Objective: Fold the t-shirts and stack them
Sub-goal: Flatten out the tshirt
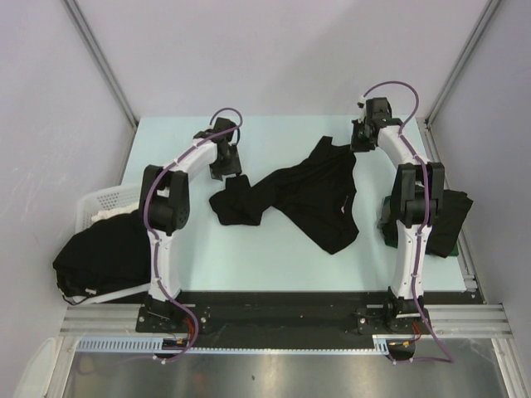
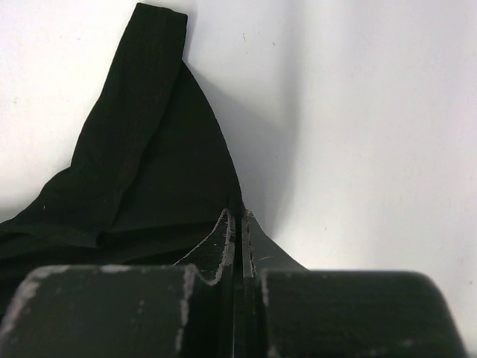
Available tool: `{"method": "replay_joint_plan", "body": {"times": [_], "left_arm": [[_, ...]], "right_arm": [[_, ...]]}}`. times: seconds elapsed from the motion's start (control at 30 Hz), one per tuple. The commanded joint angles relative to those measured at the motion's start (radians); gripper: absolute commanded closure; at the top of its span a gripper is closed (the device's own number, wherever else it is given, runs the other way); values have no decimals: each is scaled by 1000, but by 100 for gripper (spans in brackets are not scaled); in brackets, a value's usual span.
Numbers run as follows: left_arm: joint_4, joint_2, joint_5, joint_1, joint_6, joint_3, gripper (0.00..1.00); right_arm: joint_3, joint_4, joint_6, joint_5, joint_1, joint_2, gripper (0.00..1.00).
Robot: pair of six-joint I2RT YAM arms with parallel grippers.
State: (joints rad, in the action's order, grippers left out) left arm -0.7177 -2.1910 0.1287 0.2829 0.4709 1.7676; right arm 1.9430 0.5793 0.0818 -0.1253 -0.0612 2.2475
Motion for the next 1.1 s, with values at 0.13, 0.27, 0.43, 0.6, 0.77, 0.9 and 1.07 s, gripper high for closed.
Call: {"method": "replay_joint_plan", "body": {"times": [0.13,0.27,0.43,0.6,0.77,0.9,1.07], "left_arm": [[47,-6,15,-2,26,-8,43],[58,-6,14,-2,31,-30,43],[67,-9,5,-4,37,-51,43],[73,-16,-1,-8,35,-54,44],[77,-19,-8,-11,34,-39,49],[67,-19,11,-10,34,-25,57],[58,-19,22,-10,38,-26,67]], "right_arm": [[1,-12,19,-17,23,-49,100],[2,-12,24,-23,27,-46,100],[4,-10,24,-25,27,-40,100],[11,-9,24,-25,24,-37,100],[14,-4,26,-23,24,-35,100],[17,-2,24,-25,21,-32,100],[22,-4,26,-27,18,-32,100]]}}
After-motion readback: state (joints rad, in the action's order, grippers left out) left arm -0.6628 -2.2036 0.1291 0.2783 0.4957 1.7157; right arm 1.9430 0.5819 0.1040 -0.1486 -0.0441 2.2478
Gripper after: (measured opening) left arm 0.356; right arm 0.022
